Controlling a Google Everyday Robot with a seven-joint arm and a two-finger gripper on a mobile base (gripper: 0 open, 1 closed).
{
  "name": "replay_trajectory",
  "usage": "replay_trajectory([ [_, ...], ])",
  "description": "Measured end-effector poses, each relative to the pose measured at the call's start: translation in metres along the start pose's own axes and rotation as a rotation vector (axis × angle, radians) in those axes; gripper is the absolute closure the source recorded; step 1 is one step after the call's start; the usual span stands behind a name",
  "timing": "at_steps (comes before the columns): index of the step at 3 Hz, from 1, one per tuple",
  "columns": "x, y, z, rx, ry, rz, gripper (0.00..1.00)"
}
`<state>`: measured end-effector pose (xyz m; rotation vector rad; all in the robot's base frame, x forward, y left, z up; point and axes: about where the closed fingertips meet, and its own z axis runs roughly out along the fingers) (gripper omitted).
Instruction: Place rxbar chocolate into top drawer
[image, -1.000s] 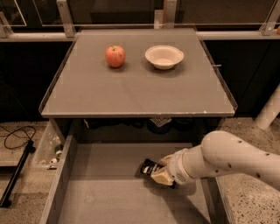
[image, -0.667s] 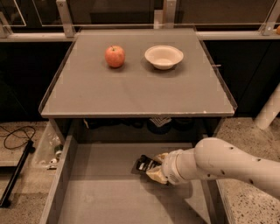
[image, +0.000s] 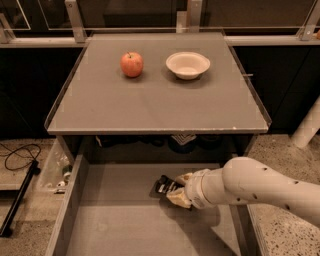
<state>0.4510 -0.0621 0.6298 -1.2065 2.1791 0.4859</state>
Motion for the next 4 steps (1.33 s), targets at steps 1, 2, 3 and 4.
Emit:
replay_trajectory([
  [1,0.0000,0.0000,0.0000,0.000,0.000,0.000,0.34],
  [2,0.0000,0.0000,0.0000,0.000,0.000,0.000,0.11],
  [3,0.0000,0.0001,0.0000,0.000,0.000,0.000,0.00],
  [4,0.0000,0.0001,0.0000,0.000,0.000,0.000,0.00],
])
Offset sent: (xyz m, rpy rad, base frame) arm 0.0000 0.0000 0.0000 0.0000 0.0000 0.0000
